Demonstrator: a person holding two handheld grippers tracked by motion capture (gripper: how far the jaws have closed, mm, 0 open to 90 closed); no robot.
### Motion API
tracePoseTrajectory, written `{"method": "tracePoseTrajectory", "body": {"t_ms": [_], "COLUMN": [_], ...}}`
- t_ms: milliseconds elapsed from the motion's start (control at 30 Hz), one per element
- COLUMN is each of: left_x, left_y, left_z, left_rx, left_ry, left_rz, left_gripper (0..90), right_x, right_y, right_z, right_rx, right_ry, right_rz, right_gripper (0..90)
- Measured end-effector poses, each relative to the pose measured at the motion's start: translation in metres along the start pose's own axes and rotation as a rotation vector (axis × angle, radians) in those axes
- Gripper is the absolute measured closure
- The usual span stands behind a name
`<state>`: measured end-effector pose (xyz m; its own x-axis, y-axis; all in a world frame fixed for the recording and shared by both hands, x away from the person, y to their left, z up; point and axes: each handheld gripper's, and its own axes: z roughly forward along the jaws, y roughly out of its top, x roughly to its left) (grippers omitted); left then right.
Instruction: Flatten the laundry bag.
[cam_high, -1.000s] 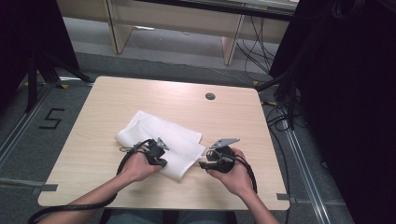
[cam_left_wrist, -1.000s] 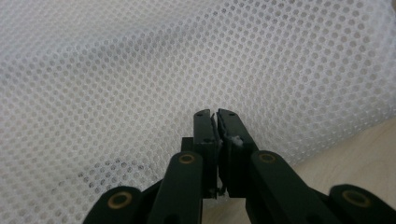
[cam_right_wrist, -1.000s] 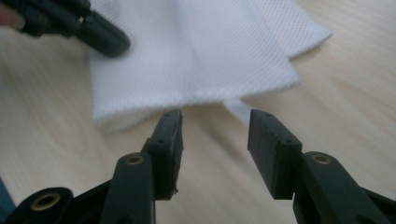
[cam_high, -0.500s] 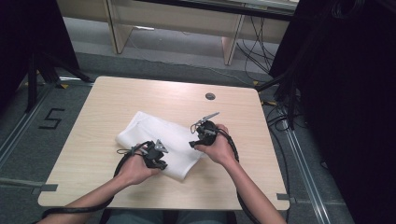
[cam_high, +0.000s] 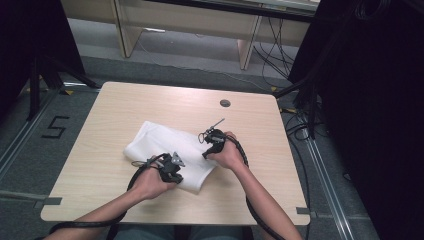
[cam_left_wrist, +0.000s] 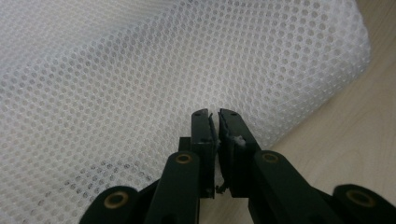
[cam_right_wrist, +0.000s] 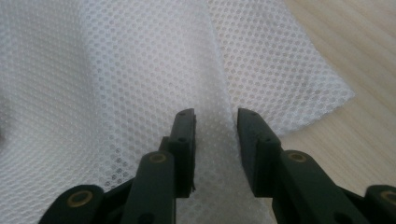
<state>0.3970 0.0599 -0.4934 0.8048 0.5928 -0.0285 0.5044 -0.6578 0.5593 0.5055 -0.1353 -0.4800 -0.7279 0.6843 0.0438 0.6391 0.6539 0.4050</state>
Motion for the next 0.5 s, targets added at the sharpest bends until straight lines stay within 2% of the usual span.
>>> {"method": "tracePoseTrajectory", "body": {"t_ms": [33, 100, 167, 233, 267, 333, 367, 400, 467, 500], "left_x": [0.000, 0.000, 0.001, 0.001, 0.000, 0.001, 0.002, 0.002, -0.001, -0.003], "left_y": [0.000, 0.000, 0.000, 0.000, 0.000, 0.000, 0.000, 0.001, 0.002, 0.005], "left_z": [0.000, 0.000, -0.001, -0.001, 0.000, 0.000, -0.001, -0.003, -0.004, -0.006], "left_rx": [0.000, 0.001, 0.015, 0.012, -0.002, -0.010, -0.008, -0.009, -0.062, -0.066], "left_ry": [0.000, -0.004, -0.003, -0.007, -0.004, -0.008, -0.010, -0.017, -0.018, -0.024], "left_rz": [0.000, 0.002, 0.023, 0.018, 0.001, 0.008, 0.018, 0.027, 0.006, 0.032], "left_gripper": [83.8, 83.7, 83.7, 83.7, 83.7, 83.7, 83.9, 84.1, 84.9, 85.5], "right_x": [0.000, 0.001, 0.003, 0.006, 0.007, 0.008, 0.007, 0.007, 0.004, 0.003], "right_y": [0.000, 0.002, 0.003, 0.004, 0.005, 0.007, 0.008, 0.009, 0.012, 0.014], "right_z": [0.000, 0.000, 0.002, 0.001, -0.001, -0.005, -0.008, -0.012, -0.021, -0.031], "right_rx": [0.000, 0.010, 0.019, 0.025, 0.032, 0.025, 0.005, 0.011, -0.025, -0.034], "right_ry": [0.000, 0.014, 0.032, 0.020, 0.020, 0.015, 0.010, 0.010, -0.021, -0.045], "right_rz": [0.000, -0.005, -0.013, -0.020, -0.018, -0.009, -0.026, -0.011, -0.040, -0.040], "right_gripper": [71.1, 82.1, 87.9, 89.4, 89.6, 89.7, 89.7, 89.7, 89.7, 89.7]}}
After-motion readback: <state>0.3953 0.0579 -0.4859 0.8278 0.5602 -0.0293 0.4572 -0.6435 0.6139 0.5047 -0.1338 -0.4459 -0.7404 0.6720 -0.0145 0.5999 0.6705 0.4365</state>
